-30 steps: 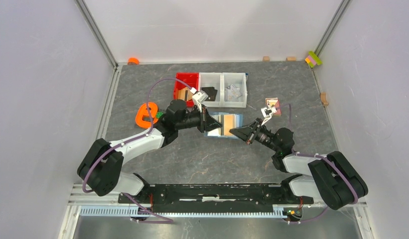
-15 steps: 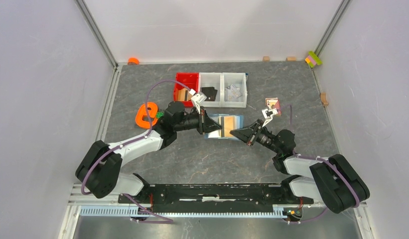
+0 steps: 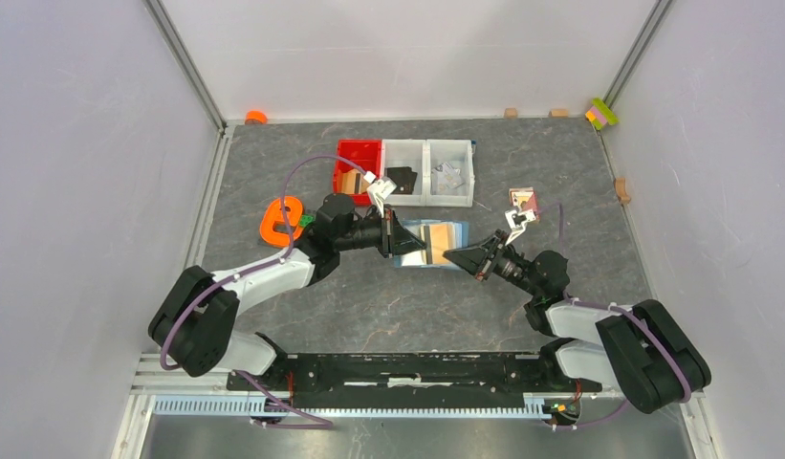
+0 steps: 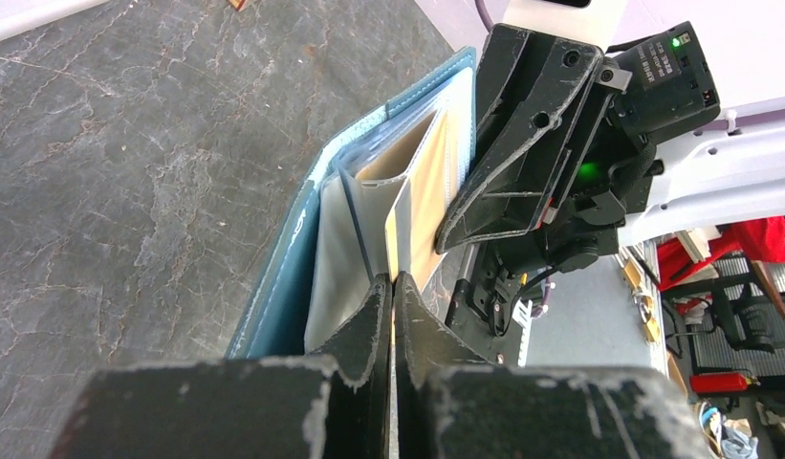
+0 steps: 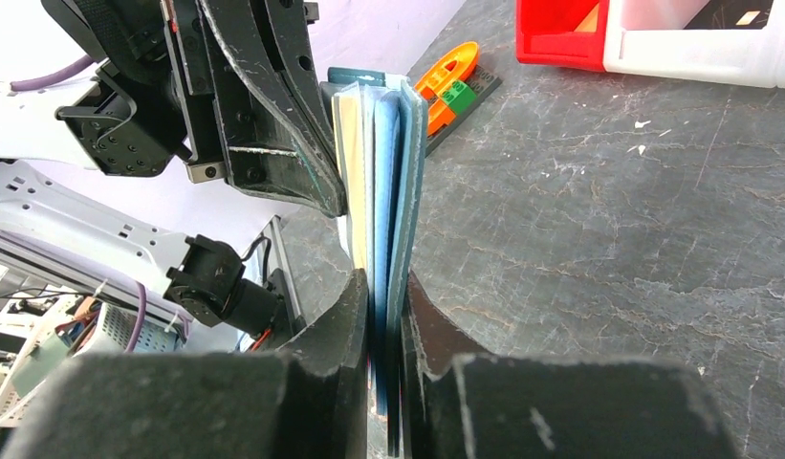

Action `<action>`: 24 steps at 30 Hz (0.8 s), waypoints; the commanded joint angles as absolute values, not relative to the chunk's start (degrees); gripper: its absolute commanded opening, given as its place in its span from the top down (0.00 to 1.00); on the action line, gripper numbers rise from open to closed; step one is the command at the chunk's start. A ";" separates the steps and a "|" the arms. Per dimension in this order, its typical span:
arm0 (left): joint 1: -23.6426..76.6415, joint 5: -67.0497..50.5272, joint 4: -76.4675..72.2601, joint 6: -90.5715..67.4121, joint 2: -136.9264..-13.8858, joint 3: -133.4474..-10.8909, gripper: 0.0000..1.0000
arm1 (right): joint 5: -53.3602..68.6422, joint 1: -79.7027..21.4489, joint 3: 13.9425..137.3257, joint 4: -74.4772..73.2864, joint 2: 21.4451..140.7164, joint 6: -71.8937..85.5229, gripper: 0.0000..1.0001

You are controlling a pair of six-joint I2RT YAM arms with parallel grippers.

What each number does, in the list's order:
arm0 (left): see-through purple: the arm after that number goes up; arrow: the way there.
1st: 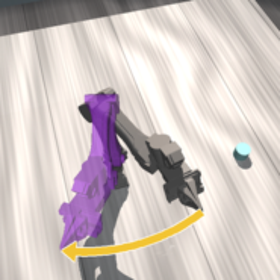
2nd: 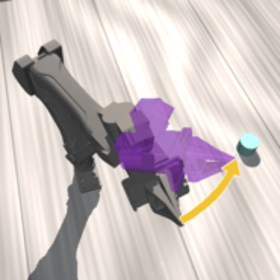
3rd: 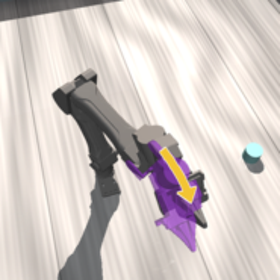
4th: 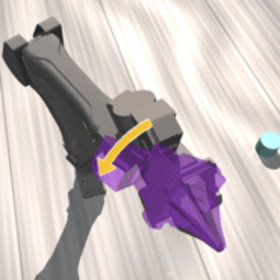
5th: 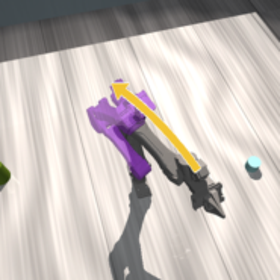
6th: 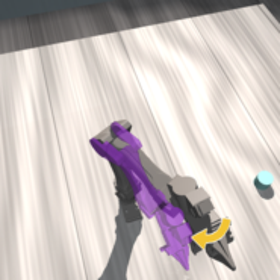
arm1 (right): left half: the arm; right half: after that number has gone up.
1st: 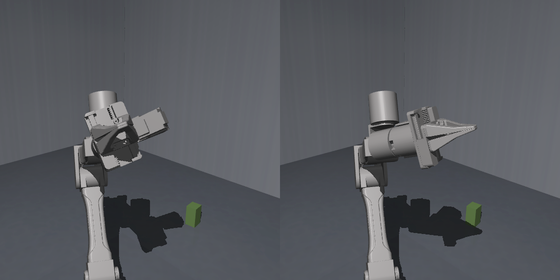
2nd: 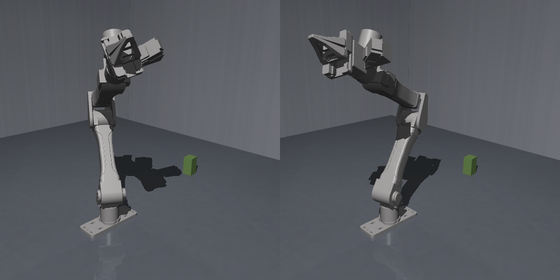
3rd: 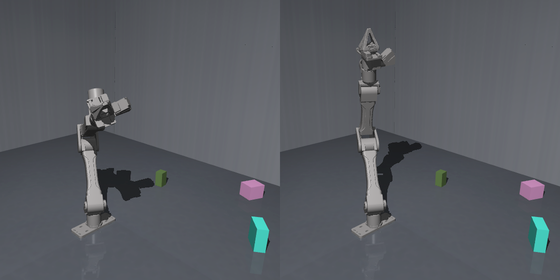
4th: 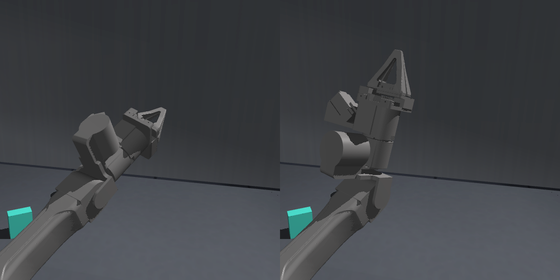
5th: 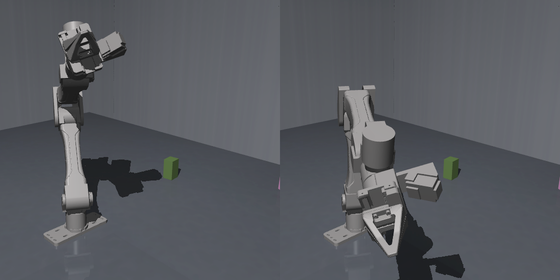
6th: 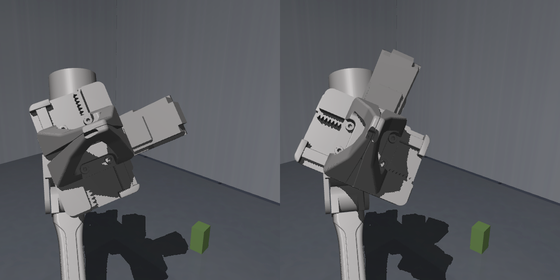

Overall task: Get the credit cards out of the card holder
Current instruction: Remove the credit card from the card holder.

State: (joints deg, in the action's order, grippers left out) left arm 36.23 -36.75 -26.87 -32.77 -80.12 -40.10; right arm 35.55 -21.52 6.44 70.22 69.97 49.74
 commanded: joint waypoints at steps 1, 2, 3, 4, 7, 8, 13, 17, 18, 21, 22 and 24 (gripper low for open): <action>33.22 -34.41 -27.84 -33.71 -80.44 -40.13 0.98 | 34.06 -19.94 5.52 75.45 68.23 49.92 0.86; 33.15 -34.37 -27.78 -33.74 -80.55 -40.10 0.98 | 33.98 -19.82 5.38 75.41 68.23 50.00 0.85; 33.05 -34.29 -27.39 -33.68 -80.68 -40.21 0.98 | 34.04 -19.82 5.40 75.49 68.26 50.08 0.86; 32.92 -34.22 -27.19 -33.68 -80.88 -40.30 0.98 | 34.00 -19.81 5.45 75.57 68.30 50.17 0.86; 32.53 -34.00 -26.54 -33.86 -81.42 -40.51 0.98 | 33.93 -19.60 5.26 75.76 68.16 50.32 0.86; 32.52 -34.16 -26.41 -33.97 -81.57 -40.59 0.98 | 33.94 -19.49 5.15 75.76 68.12 50.36 0.86; 32.57 -36.46 -27.49 -34.50 -82.35 -41.08 0.98 | 34.11 -19.36 5.18 76.46 68.29 50.69 0.86; 32.57 -37.97 -29.08 -35.40 -83.01 -41.05 0.98 | 34.45 -19.42 5.06 77.34 68.82 51.06 0.86; 32.52 -38.62 -29.78 -35.80 -83.26 -41.10 0.98 | 34.58 -19.39 5.08 77.39 68.91 51.20 0.86; 32.61 -40.76 -31.71 -37.04 -84.31 -41.25 0.91 | 35.14 -19.42 5.26 78.31 69.49 51.71 0.87; 32.65 -41.25 -32.33 -37.46 -84.80 -41.29 0.87 | 35.45 -19.41 5.27 78.99 69.94 52.11 0.87; 32.61 -41.89 -33.25 -38.09 -85.23 -41.28 0.82 | 35.85 -19.42 5.22 80.50 70.90 53.00 0.88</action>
State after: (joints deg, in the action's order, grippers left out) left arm 32.80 -39.22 -28.93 -35.20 -83.90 -40.10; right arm 34.11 -19.42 5.10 72.10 69.82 50.96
